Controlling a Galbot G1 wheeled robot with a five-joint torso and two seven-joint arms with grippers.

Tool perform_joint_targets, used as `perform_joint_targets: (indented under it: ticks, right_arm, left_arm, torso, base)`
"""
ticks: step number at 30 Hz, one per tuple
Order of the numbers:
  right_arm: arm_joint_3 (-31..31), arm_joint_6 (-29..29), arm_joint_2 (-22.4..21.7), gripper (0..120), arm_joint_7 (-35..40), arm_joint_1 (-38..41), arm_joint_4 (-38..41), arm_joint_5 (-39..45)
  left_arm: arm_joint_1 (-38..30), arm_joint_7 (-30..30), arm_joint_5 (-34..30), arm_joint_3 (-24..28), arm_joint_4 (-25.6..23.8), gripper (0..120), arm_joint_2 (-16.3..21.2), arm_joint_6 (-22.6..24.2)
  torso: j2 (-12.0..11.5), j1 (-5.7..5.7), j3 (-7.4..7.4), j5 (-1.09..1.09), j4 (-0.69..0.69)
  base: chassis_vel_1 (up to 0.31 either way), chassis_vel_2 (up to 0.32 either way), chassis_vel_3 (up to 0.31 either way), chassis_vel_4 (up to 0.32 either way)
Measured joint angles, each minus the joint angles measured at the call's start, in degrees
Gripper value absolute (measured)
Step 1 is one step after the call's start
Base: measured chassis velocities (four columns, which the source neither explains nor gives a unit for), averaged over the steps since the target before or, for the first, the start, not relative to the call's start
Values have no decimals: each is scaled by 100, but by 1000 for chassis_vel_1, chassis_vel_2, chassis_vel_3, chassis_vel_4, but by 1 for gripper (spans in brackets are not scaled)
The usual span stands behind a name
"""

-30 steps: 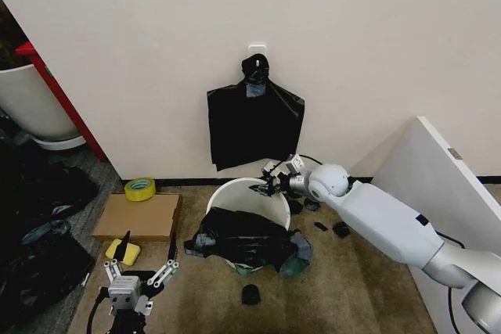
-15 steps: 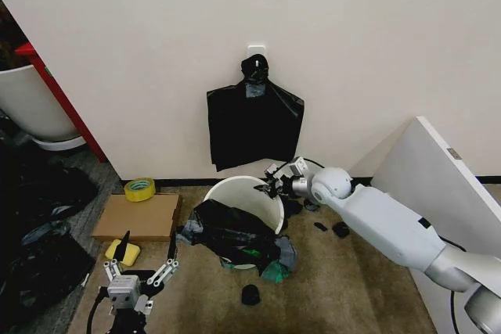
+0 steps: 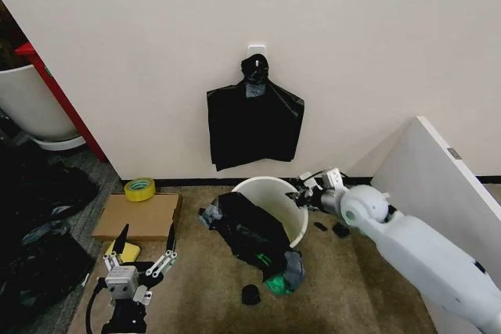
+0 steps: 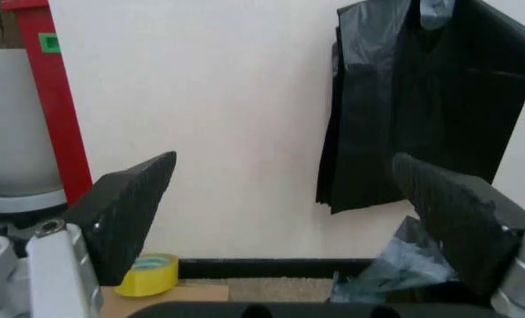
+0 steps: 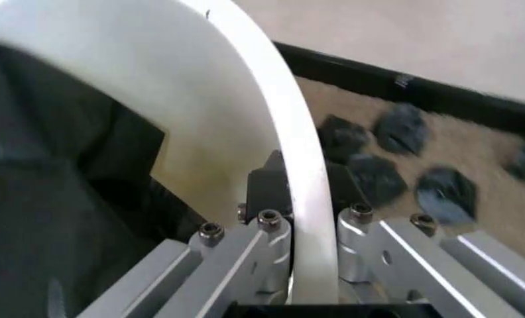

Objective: Place the garbage bag over the trash bin.

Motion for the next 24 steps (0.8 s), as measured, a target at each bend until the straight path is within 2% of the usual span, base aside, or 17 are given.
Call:
perform_joint_targets:
  ticks: [1, 2, 3, 7, 10, 15, 24]
  right_arm:
    - [81, 0, 54, 0, 522, -154, 189, 223]
    - [81, 0, 54, 0, 522, -154, 189, 223]
    - [178, 0, 140, 0, 1036, -320, 396, 449]
    - [375, 96, 507, 0, 2243, -757, 797, 898]
    - [485, 329, 804, 0, 2783, -1046, 948, 1066]
    - [630, 609, 1128, 0, 2937, -1394, 1068, 995]
    - [788, 1072, 1636, 0, 2573, -1843, 1006, 354]
  left_arm:
    - [-28, -2, -10, 0, -5, 97, 9, 18]
    - [-28, -2, -10, 0, -5, 97, 9, 18]
    - [-64, -7, -23, 0, -14, 97, 18, 36]
    - [-125, -15, -57, -2, -42, 97, 52, 66]
    - [-120, -17, -81, -15, -79, 96, 73, 69]
    - [-71, -18, -97, -31, -99, 96, 92, 65]
    - [32, -63, 52, -16, -102, 96, 34, 52]
  torso:
    - [0, 0, 0, 0, 0]
    - [0, 0, 0, 0, 0]
    - [0, 0, 0, 0, 0]
    - [0, 0, 0, -1, 1]
    - [0, 0, 0, -2, 1]
    - [0, 0, -1, -2, 1]
    - [0, 0, -1, -2, 1]
  base:
    - [0, 0, 0, 0]
    - [0, 0, 0, 0]
    - [0, 0, 0, 0]
    - [0, 0, 0, 0]
    - [0, 0, 0, 0]
    - [0, 0, 0, 0]
    - [0, 0, 0, 0]
